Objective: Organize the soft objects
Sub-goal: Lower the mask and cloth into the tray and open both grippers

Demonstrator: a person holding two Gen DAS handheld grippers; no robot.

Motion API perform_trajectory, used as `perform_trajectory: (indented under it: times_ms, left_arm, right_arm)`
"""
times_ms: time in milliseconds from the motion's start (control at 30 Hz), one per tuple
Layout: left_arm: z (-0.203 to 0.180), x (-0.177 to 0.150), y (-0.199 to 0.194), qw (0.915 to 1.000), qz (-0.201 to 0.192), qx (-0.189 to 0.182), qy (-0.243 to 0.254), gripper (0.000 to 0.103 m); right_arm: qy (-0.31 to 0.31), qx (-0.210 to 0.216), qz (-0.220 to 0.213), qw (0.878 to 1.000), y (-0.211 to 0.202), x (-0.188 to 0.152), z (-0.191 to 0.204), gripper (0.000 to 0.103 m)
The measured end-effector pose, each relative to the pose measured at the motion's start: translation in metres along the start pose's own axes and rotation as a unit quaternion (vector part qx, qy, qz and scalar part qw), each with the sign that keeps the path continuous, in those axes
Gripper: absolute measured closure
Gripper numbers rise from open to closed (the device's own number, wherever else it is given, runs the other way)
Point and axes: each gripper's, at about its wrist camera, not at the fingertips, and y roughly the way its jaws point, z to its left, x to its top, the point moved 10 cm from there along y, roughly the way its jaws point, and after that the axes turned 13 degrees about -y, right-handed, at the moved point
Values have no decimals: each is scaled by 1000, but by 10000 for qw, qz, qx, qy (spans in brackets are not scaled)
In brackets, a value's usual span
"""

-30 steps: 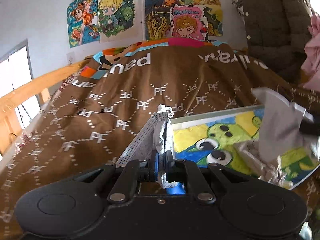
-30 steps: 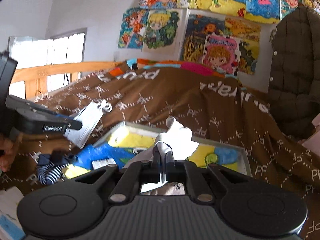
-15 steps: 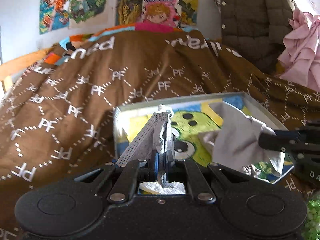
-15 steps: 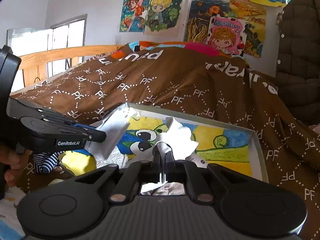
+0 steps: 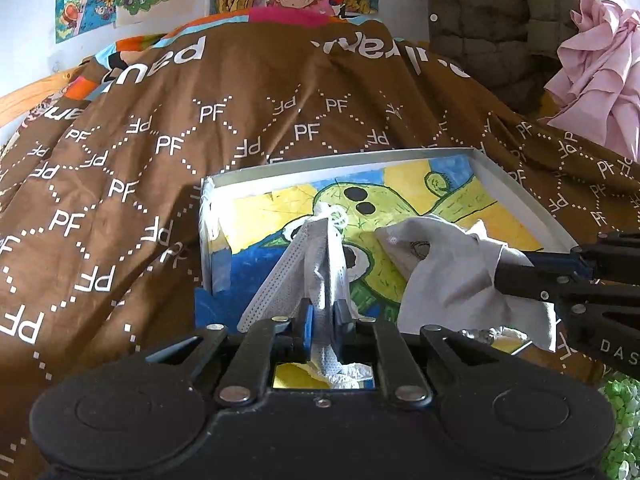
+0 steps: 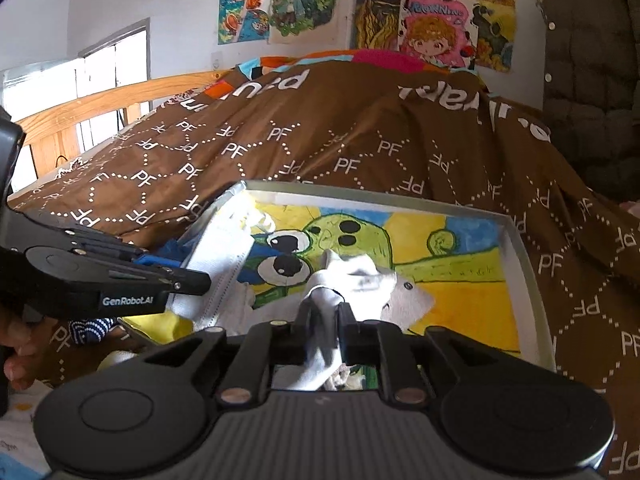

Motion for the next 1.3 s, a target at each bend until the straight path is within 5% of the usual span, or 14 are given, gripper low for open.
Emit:
perform_trajectory:
  times_ms: [200,433,700,1167,1300]
  left_arm:
    - [4,-3,-2,9998,97,21,-158,82]
    - [12,-7,-9,9995,132,139,-252,72]
    - [10,-5,-36,9992,-113,119,-374,35]
    - [6,10,-113,9952,-863,217,-417,2]
    - [1,4,-138,9938,-1042,192,-344,1]
  right_arm:
    - [-15,-4,109,9999,-3,-5,1,51]
    - [-157,-106,14,9998,-16,-2,4,32]
    - [-272,-327,-386,9983,-50,15,7,6]
    - [-226,-729,-844,9935,-125,32,6,0]
    - [-221,-774,-927,9924,-149,26,15,0]
